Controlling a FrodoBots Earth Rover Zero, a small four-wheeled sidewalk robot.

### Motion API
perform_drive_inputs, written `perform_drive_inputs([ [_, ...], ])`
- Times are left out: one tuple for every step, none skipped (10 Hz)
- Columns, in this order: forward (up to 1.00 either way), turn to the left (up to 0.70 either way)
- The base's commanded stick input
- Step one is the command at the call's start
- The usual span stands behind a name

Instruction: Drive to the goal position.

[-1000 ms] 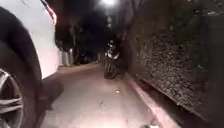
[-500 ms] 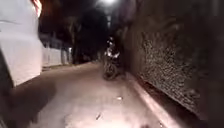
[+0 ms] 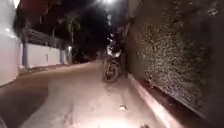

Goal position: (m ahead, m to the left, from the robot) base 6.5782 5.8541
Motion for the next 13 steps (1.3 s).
perform_drive_inputs([
  [0.7,0.35],
  [0.7,0.35],
  [0.7,0.35],
  [0.7,0.35],
  [0.7,0.35],
  [0.7,0.35],
  [0.7,0.27],
  [0.7,0.08],
  [0.7,0.08],
  [0.7,0.25],
  [0.7,0.33],
  [0.7,0.25],
  [0.7,0.07],
])
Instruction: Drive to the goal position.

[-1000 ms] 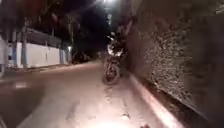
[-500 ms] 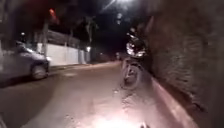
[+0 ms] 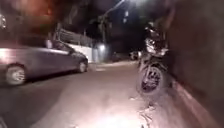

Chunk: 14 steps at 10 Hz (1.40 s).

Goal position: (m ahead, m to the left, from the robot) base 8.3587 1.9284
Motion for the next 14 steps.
perform_drive_inputs([
  [0.7,0.0],
  [0.7,0.0],
  [0.7,0.0],
  [0.7,0.0],
  [0.7,0.0],
  [0.7,0.0],
  [0.7,0.0],
  [0.7,0.0],
  [0.7,0.0],
  [0.7,0.0],
  [0.7,0.0],
  [0.7,0.0],
  [0.7,0.0],
  [0.7,0.0],
])
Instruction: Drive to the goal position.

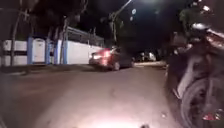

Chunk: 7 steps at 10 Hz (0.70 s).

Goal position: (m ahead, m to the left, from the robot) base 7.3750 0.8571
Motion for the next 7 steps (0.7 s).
perform_drive_inputs([
  [0.7,0.0],
  [0.7,0.0],
  [0.7,0.0],
  [0.7,0.0],
  [0.7,0.0],
  [0.7,0.0],
  [0.7,0.0],
])
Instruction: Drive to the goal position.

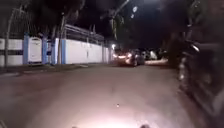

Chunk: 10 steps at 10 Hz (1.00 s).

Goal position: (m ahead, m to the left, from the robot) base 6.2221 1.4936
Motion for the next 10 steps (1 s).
perform_drive_inputs([
  [0.7,0.0],
  [0.7,-0.02],
  [0.7,-0.16],
  [0.7,-0.35],
  [0.7,-0.35],
  [0.7,-0.35],
  [0.7,-0.35],
  [0.7,-0.35],
  [0.7,-0.33],
  [0.7,-0.3],
])
